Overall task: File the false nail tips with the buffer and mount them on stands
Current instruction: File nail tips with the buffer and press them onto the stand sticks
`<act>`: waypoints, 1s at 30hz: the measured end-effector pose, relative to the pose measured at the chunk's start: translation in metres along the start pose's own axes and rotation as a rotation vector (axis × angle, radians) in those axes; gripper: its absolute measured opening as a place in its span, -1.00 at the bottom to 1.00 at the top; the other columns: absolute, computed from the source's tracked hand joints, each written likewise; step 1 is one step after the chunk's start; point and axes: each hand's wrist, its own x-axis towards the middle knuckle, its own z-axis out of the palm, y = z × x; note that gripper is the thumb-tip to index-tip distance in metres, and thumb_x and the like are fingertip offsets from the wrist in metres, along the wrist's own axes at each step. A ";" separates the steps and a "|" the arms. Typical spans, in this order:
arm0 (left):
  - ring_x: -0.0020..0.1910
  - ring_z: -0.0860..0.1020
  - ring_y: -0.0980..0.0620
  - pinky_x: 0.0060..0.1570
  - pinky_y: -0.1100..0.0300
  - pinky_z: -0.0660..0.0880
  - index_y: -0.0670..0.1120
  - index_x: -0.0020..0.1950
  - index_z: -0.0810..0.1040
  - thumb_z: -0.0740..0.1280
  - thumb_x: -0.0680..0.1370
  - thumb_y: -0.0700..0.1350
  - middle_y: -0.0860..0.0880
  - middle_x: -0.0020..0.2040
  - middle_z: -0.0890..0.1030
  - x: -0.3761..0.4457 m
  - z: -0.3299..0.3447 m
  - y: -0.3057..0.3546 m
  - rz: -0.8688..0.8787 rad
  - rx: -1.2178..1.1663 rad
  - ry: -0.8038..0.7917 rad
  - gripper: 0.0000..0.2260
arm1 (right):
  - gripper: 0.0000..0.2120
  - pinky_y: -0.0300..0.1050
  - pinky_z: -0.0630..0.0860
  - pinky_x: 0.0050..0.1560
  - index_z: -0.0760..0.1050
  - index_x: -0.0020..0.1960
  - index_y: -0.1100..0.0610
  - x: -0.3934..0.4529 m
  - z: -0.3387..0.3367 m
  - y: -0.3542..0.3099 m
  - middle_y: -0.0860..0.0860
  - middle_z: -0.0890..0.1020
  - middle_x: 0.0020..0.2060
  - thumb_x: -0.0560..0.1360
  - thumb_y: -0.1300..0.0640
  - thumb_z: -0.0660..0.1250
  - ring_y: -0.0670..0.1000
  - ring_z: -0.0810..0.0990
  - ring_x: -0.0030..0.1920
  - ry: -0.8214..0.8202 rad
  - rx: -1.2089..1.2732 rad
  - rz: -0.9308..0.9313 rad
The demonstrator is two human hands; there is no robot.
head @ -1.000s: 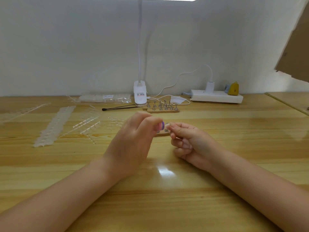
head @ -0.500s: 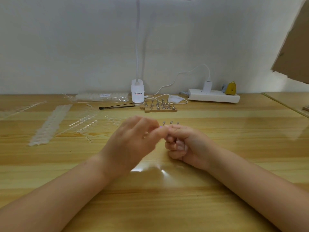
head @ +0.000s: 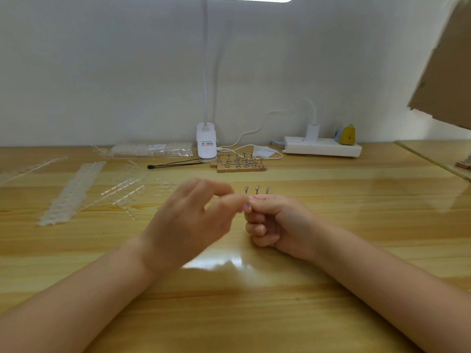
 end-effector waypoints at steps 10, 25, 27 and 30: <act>-0.16 0.54 -0.04 -0.08 0.13 0.50 -0.04 0.14 0.43 0.39 0.46 -0.30 -0.06 -0.01 0.51 -0.001 -0.001 -0.003 0.014 -0.009 0.019 -0.67 | -0.68 -0.35 0.14 -0.60 0.42 -0.33 0.08 -0.001 0.001 -0.001 -0.07 0.27 -0.50 0.58 0.21 0.13 -0.12 0.30 -0.52 -0.026 -0.102 0.034; -0.14 0.53 -0.05 -0.07 0.10 0.50 -0.08 0.14 0.52 0.38 0.44 -0.34 -0.07 -0.02 0.52 0.000 0.004 0.007 0.035 -0.024 -0.070 -0.69 | -0.82 -0.33 0.10 -0.58 0.37 -0.29 0.09 -0.004 0.003 -0.005 -0.06 0.26 -0.48 0.49 0.13 0.22 -0.12 0.28 -0.52 -0.049 -0.130 0.032; -0.22 0.56 -0.15 -0.19 -0.01 0.55 -0.17 0.05 0.63 0.46 0.36 -0.41 -0.17 -0.13 0.59 -0.002 0.001 -0.006 -0.147 0.025 -0.131 -0.70 | -0.74 -0.33 0.08 -0.58 0.37 -0.30 0.08 -0.003 0.002 -0.004 -0.07 0.23 -0.48 0.57 0.13 0.16 -0.12 0.27 -0.52 -0.019 -0.109 0.046; -0.22 0.57 -0.17 -0.18 -0.03 0.52 -0.24 0.01 0.65 0.43 0.44 -0.35 -0.18 -0.15 0.60 -0.002 -0.004 -0.016 -0.276 0.016 -0.132 -0.84 | -0.73 -0.34 0.07 -0.58 0.44 -0.34 0.08 -0.003 0.004 -0.003 -0.07 0.22 -0.50 0.52 0.05 0.26 -0.13 0.22 -0.52 0.055 -0.064 0.004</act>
